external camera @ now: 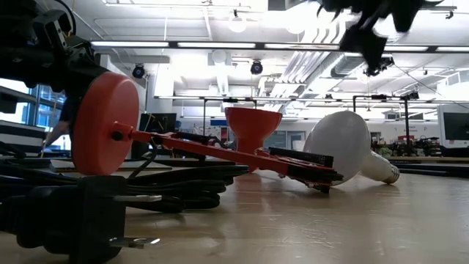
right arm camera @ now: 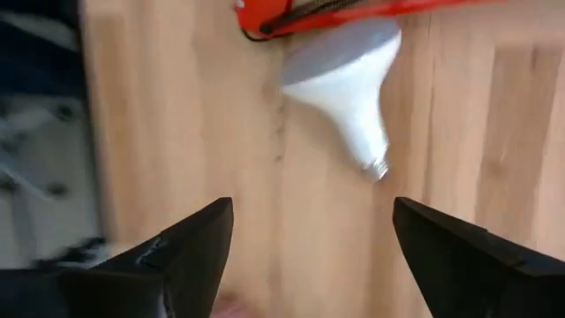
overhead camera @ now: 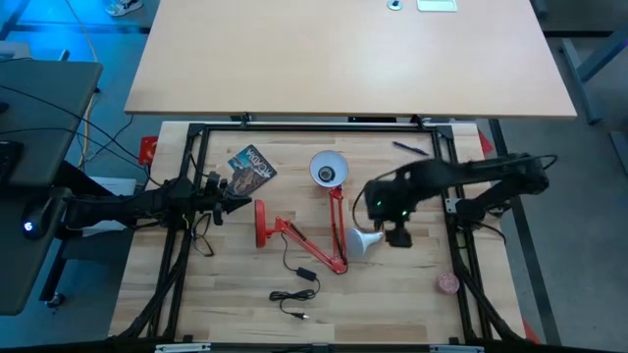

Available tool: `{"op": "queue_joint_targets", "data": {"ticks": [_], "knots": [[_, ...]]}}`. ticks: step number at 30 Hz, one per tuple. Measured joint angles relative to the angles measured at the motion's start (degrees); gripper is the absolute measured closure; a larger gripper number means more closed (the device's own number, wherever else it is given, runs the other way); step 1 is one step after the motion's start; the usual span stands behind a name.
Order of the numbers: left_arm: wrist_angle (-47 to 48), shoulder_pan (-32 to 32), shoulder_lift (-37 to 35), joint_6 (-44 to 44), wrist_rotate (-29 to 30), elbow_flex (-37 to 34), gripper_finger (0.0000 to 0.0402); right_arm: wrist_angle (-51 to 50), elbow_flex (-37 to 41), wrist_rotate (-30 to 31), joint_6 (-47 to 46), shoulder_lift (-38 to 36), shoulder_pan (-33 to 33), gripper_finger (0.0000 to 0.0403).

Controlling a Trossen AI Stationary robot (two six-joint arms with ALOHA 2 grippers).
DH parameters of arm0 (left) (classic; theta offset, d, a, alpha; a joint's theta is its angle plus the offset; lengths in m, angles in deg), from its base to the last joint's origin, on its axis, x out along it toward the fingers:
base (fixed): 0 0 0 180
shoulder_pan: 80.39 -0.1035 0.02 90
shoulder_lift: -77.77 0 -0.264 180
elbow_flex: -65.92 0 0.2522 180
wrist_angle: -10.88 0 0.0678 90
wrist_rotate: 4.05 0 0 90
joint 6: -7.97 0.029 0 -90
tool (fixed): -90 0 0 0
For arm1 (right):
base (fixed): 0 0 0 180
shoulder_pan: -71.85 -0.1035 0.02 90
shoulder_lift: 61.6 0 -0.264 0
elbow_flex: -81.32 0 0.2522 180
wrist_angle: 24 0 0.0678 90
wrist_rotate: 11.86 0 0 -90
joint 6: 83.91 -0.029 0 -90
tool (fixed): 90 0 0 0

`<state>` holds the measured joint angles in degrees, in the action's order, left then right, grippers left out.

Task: Screw lightbulb
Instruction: Insert the lightbulb into the red lamp

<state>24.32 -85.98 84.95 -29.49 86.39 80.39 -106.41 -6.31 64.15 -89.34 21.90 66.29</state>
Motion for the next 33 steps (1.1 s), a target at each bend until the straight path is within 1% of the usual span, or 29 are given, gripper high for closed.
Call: {"op": "queue_joint_targets", "data": {"ticks": [3,5,9,12,19,21,25,30,33], "knots": [[0.0,0.0,0.0,-2.4,0.0,0.0,0.0401,7.4,5.1,4.2,4.2,2.5,-0.9,0.0096],[0.0,0.0,0.0,-4.3,0.0,0.0,0.0401,12.0,8.7,5.8,4.1,3.4,-0.9,0.0096],[0.0,0.0,0.0,-4.9,0.0,0.0,0.0401,20.2,15.2,6.7,1.9,4.5,-1.0,0.0096],[0.0,0.0,0.0,-5.7,0.0,0.0,0.0401,26.0,18.4,6.6,0.9,4.3,-1.9,0.0096],[0.0,0.0,0.0,-5.9,0.0,0.0,0.0401,32.5,23.5,8.3,1.8,4.3,-5.2,0.0096],[0.0,0.0,0.0,-5.9,0.0,0.0,0.0401,35.1,24.8,10.7,1.3,4.3,-6.1,0.0096],[0.0,0.0,0.0,-5.9,0.3,0.0,0.0401,36.6,26.7,16.4,-0.6,4.3,-6.9,0.0096],[-0.8,0.0,0.0,-5.9,4.7,0.0,0.0401,40.0,27.2,17.0,-0.2,4.9,-7.2,0.0100],[-1.5,0.0,0.0,-6.0,9.1,0.0,0.0401,42.5,27.2,15.9,0.2,6.7,-7.8,0.0117]]}}
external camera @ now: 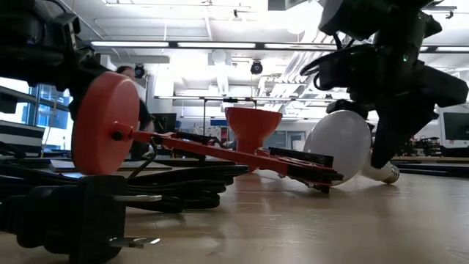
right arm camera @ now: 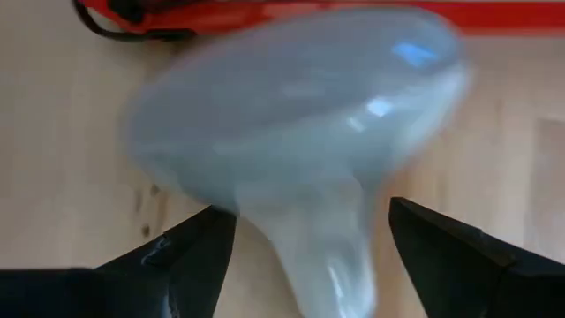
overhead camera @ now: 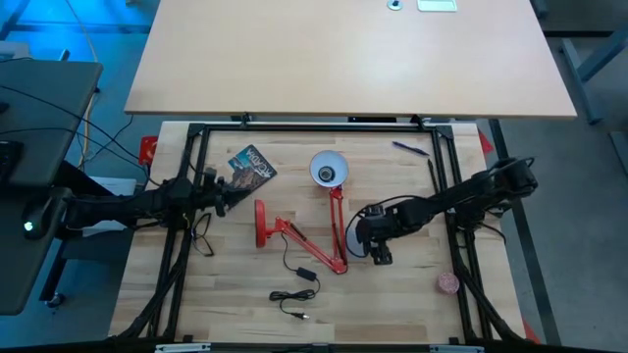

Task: Screw lightbulb
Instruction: Insert the lightbulb into the red lamp

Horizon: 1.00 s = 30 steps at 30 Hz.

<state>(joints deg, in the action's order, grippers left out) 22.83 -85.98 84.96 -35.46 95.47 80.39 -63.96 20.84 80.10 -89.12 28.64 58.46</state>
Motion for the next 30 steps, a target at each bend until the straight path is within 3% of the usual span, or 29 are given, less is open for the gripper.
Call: {"op": "queue_joint_targets", "data": {"ticks": [4,8,15,23,26,30], "knots": [[-1.3,0.0,0.0,-2.4,2.0,0.0,0.0401,0.3,-0.6,0.3,-2.2,3.5,-0.7,0.0158],[-3.4,0.0,0.0,-7.0,0.5,0.0,0.0401,-1.8,-3.3,2.8,-6.6,4.1,-0.6,0.0240],[-17.3,0.0,0.0,-6.7,-1.5,1.4,0.0401,-8.1,-9.7,3.9,-6.9,0.5,-0.1,0.0248],[-10.8,0.0,3.6,7.0,0.5,15.2,0.0401,-21.5,-19.4,10.7,-5.7,-5.8,0.0,0.0248],[-6.5,0.0,9.8,13.3,0.5,23.2,0.0401,-22.5,-23.2,14.7,-5.6,-7.8,0.1,0.0248],[-1.3,0.0,24.1,24.8,-1.8,36.7,0.0399,-21.8,-28.8,17.2,-4.8,-8.1,2.1,0.0248]]}}
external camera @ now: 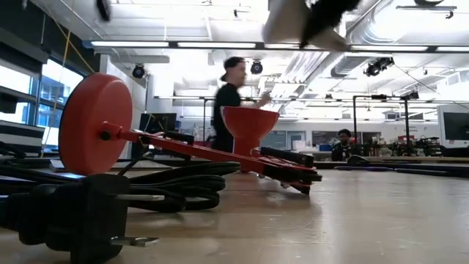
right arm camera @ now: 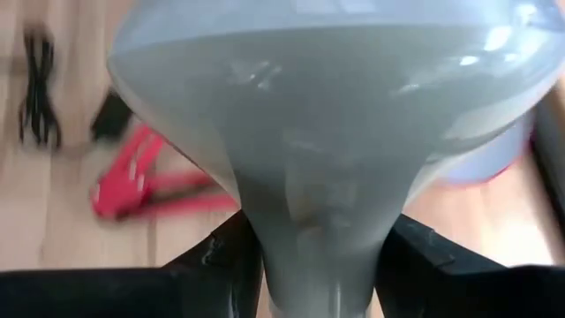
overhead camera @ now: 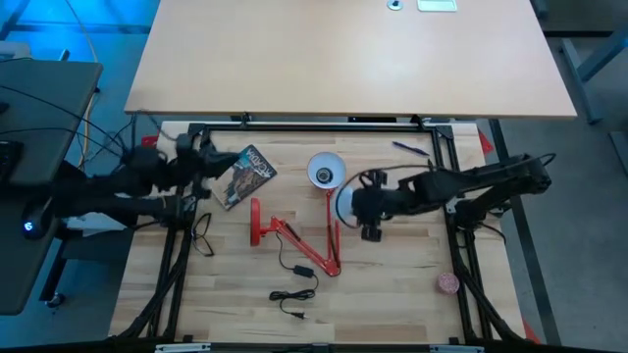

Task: Screw lightbulb
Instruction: Insert the lightbulb into the red lamp

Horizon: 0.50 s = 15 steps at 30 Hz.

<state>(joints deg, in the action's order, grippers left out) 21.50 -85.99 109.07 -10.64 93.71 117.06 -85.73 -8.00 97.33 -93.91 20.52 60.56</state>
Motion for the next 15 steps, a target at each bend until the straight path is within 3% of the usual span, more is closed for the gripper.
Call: {"op": "queue_joint_targets", "data": {"ticks": [6,10,15], "knots": [[15.2,0.0,21.7,12.9,-6.2,22.1,0.0350,3.5,-7.3,0.4,0.7,0.1,4.5,0.0248],[28.2,-0.8,31.8,20.7,-8.9,37.9,0.0285,3.5,-10.4,0.4,3.5,0.1,5.9,0.0248],[43.6,-0.9,41.2,33.8,-8.2,54.8,0.0194,4.8,-11.1,-0.7,4.1,0.1,6.3,0.0248]]}}
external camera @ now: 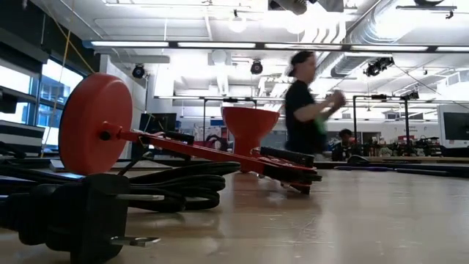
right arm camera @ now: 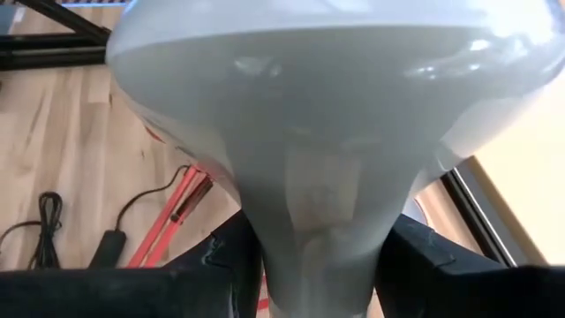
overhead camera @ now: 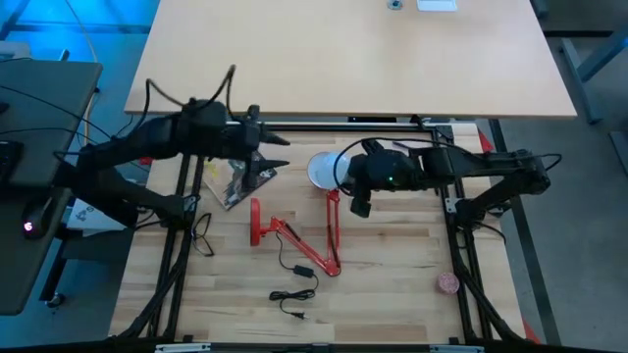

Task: Screw lightbulb
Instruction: Insert the lightbulb into the red lamp

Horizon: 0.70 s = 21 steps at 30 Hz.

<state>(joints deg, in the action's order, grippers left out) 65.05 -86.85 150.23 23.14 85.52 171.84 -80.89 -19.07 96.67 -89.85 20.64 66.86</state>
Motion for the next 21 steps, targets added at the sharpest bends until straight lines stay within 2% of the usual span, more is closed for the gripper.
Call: {"op": "queue_joint_targets", "data": {"ticks": [4,9,15,21], "knots": [[6.7,1.1,4.3,9.0,2.5,7.1,0.0147,2.7,0.0,-0.1,0.0,0.0,0.5,0.0248],[10.5,2.2,6.9,11.9,6.3,7.4,0.0134,11.3,0.0,-0.4,0.6,0.0,2.1,0.0248],[11.2,1.9,8.7,4.0,5.5,5.8,0.0133,18.2,1.1,-2.8,-1.7,1.8,5.5,0.0248],[6.2,2.0,3.5,-4.2,3.5,-4.5,0.0133,36.9,13.9,-7.1,-8.1,1.0,9.0,0.0248]]}}
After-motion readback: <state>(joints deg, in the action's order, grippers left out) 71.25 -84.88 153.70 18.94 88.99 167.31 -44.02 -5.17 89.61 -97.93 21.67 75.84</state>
